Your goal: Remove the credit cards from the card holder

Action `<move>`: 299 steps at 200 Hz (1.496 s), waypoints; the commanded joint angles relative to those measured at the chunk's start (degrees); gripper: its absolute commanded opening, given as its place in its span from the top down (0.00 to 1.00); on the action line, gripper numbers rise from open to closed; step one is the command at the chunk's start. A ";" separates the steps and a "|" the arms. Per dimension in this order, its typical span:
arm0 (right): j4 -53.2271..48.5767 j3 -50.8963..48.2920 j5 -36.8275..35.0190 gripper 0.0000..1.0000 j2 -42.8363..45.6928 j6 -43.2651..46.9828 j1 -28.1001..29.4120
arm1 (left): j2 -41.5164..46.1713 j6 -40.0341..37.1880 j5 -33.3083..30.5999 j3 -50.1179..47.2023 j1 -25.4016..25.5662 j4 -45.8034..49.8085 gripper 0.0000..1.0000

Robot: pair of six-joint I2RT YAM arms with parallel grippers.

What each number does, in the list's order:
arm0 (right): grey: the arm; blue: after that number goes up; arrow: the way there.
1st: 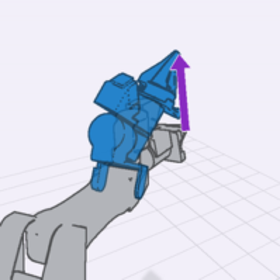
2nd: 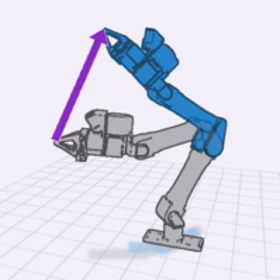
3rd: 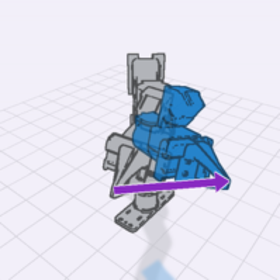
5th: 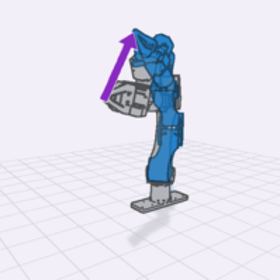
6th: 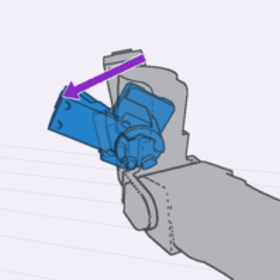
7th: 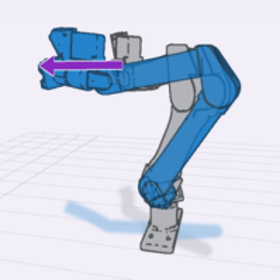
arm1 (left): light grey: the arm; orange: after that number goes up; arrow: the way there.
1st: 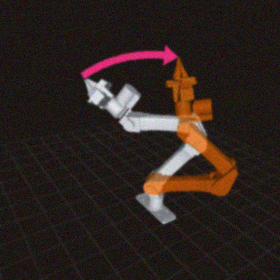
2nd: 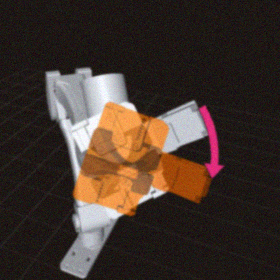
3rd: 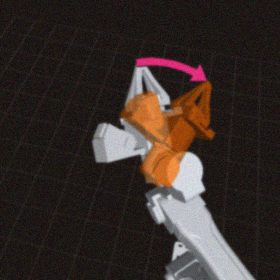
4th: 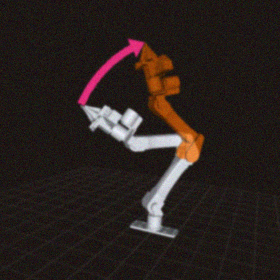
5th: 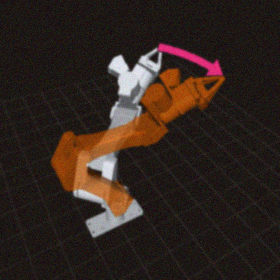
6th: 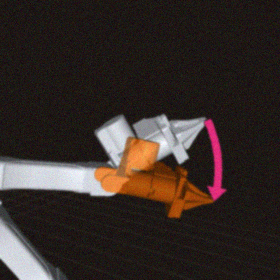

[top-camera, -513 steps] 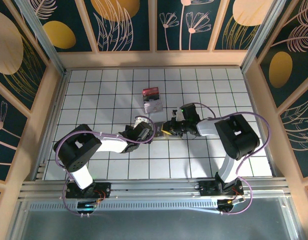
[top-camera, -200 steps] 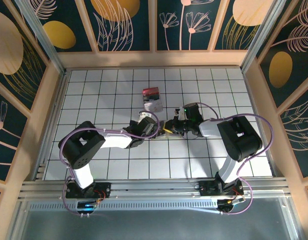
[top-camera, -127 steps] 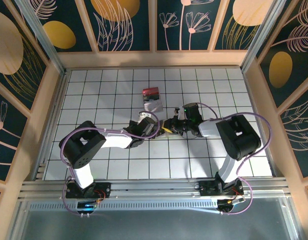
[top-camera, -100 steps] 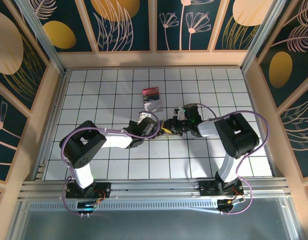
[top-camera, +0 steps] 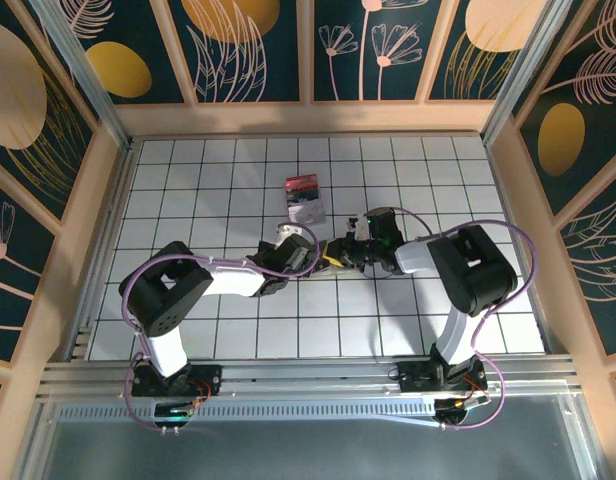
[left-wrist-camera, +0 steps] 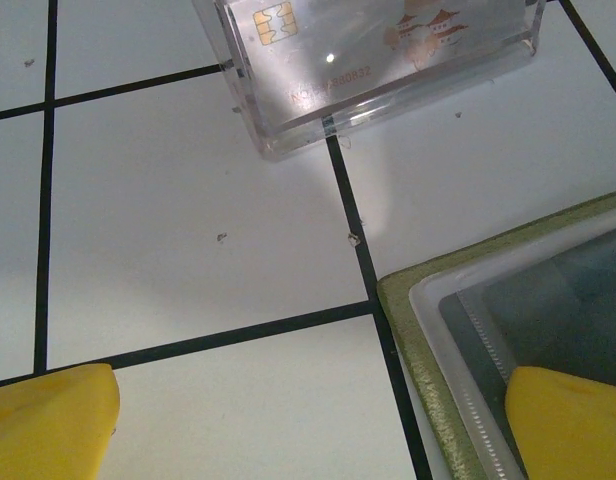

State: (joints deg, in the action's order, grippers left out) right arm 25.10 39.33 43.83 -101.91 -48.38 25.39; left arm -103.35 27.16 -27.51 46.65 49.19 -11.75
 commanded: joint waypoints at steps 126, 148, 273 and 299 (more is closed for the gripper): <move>-7.54 -0.92 -3.68 0.95 7.65 5.24 -2.75 | -2.34 0.18 -0.52 0.28 0.19 4.28 0.01; -9.98 -0.92 -5.78 0.98 8.94 6.52 -3.08 | -2.21 0.20 -0.79 0.28 0.17 4.43 0.01; -15.67 -0.53 -13.57 1.00 17.31 10.75 -4.07 | 4.81 -1.34 -2.68 3.42 0.20 5.25 0.01; -14.99 0.37 -15.47 1.00 18.57 10.76 -4.22 | 8.26 0.10 -4.01 4.51 0.18 3.51 0.01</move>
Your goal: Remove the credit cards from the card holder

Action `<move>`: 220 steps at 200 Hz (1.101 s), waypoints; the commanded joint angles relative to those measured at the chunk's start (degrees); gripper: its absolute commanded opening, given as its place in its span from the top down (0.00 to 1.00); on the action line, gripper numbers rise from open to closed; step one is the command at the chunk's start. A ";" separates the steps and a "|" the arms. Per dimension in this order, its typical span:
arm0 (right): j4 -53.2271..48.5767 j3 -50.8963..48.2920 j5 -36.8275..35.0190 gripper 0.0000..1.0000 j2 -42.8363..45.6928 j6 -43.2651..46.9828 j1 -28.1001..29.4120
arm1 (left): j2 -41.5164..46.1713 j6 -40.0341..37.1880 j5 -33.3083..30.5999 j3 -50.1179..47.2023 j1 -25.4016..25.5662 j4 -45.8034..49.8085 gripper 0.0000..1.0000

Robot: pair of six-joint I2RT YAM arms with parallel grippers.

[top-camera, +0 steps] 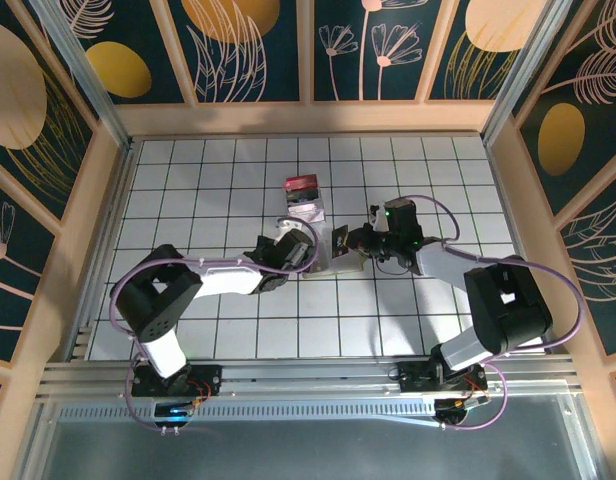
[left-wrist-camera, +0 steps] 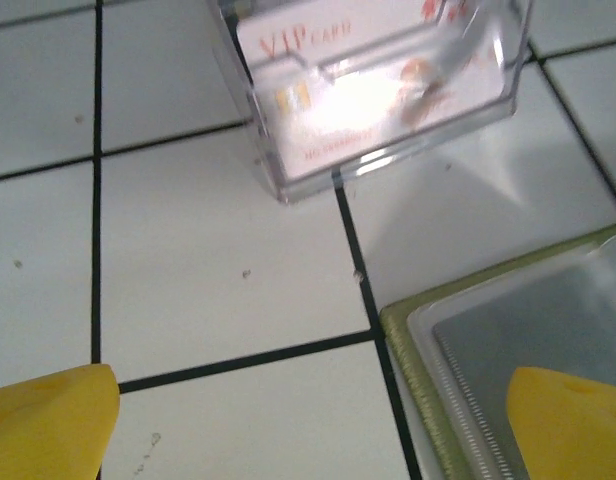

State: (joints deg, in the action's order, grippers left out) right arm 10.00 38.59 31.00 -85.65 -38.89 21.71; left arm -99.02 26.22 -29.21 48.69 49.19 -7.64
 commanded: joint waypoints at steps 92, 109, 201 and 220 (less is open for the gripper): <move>7.75 3.35 -2.09 1.00 4.10 -0.51 -1.42 | 9.68 5.44 8.50 4.87 -3.82 -14.93 0.01; 9.44 2.74 -1.87 1.00 4.52 -1.12 -1.62 | 11.63 9.00 16.01 1.50 -7.08 -20.56 0.01; 25.25 -1.82 3.46 1.00 6.35 -6.00 -2.42 | 9.19 19.01 45.95 -1.86 -15.07 -39.19 0.07; 27.83 -2.44 4.40 1.00 6.63 -6.68 -2.39 | 8.17 19.85 48.44 -1.75 -15.39 -41.18 0.12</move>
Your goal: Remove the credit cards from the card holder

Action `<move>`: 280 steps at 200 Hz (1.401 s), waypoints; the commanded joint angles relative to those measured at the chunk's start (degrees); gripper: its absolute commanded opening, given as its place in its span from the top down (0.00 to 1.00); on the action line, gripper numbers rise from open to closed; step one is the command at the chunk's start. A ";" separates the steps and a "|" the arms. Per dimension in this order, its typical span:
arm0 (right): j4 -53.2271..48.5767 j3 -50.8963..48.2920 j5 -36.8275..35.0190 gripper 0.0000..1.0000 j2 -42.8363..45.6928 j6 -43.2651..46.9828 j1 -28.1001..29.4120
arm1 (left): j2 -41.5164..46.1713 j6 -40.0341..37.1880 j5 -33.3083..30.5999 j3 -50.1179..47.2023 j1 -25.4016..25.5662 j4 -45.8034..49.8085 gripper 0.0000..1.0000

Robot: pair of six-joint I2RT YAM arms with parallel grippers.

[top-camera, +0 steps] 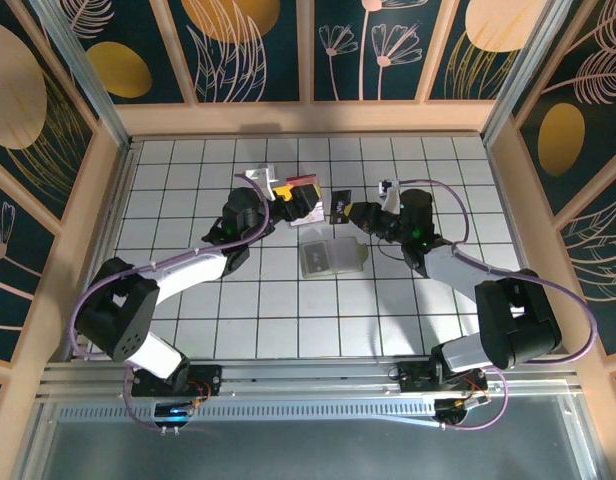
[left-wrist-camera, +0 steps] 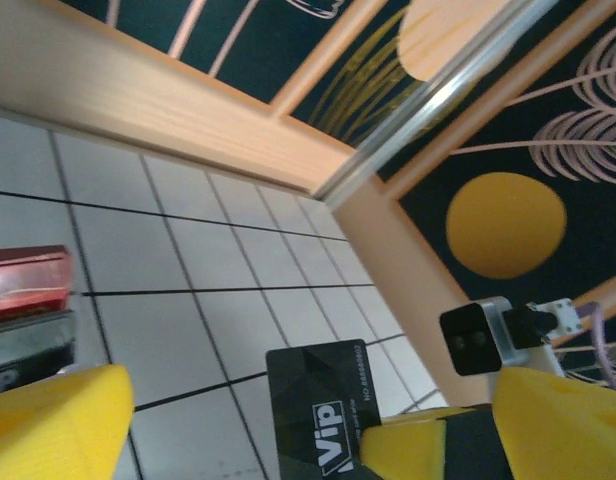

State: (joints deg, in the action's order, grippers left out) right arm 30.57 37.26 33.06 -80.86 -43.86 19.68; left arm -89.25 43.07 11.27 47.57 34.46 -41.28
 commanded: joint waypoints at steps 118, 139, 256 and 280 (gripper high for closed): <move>20.06 -3.39 7.64 1.00 2.70 -7.07 -0.50 | -5.78 3.13 15.79 1.28 -0.80 -10.39 0.35; 23.28 -3.83 9.05 1.00 1.97 -8.71 -0.50 | -6.61 3.72 17.20 1.80 -0.80 -11.63 0.39; 28.36 -3.37 11.42 1.00 -2.11 -11.42 0.34 | -8.59 3.99 21.97 3.89 -0.81 -14.64 0.92; 25.90 -2.99 10.90 1.00 -1.58 -10.24 0.37 | -7.57 0.07 21.05 4.83 -0.85 -9.24 1.00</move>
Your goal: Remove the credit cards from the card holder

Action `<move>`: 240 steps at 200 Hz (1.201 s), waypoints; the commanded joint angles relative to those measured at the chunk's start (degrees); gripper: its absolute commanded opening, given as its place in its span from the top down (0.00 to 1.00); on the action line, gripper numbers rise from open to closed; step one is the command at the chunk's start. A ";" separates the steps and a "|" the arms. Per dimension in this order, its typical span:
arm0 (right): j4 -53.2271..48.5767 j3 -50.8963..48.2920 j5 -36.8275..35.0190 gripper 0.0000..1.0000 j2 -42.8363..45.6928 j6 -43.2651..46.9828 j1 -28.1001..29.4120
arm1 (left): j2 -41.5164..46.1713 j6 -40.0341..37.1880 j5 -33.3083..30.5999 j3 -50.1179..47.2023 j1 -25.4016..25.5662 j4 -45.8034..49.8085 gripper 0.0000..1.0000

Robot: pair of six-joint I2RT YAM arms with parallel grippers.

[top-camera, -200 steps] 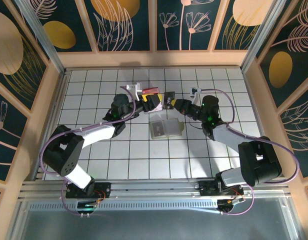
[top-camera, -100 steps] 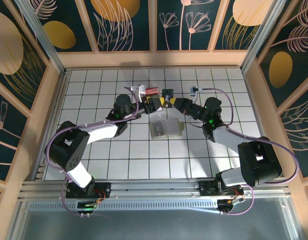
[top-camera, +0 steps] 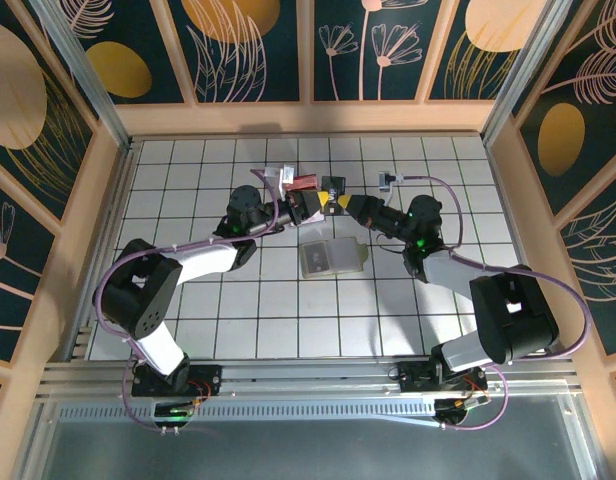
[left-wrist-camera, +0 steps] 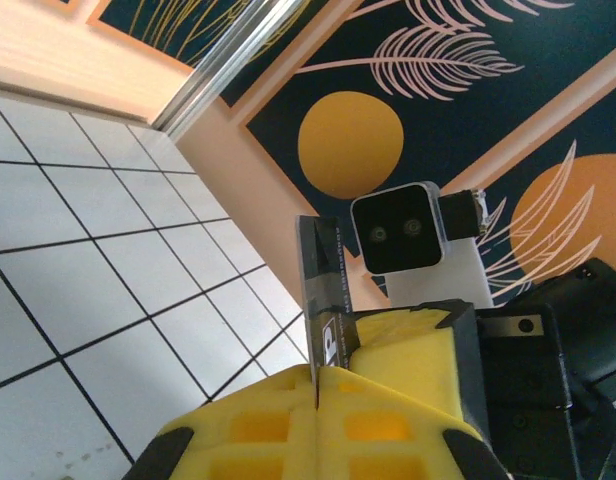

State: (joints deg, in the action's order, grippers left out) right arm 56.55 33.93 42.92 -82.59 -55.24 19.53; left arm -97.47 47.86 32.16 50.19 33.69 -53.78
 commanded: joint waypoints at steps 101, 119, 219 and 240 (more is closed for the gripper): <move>-36.48 4.74 -19.19 0.50 14.39 19.64 0.55 | 5.13 -46.71 -14.19 16.62 -0.77 46.94 1.00; -40.20 4.74 -23.57 0.47 17.25 21.14 0.51 | 3.68 -54.02 -14.86 19.99 -1.06 52.45 1.00; -47.90 5.44 -32.14 0.43 22.23 22.67 0.52 | -8.80 -82.14 -18.32 37.41 -3.41 73.04 1.00; -47.94 5.18 -32.54 0.42 22.39 22.48 0.51 | -11.64 -85.90 -17.92 40.56 -4.05 77.01 1.00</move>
State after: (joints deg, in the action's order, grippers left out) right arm 9.37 37.41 12.58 -61.65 -33.32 19.92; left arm -106.26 -29.85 14.46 86.70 30.65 15.53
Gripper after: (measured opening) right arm 0.574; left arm 0.044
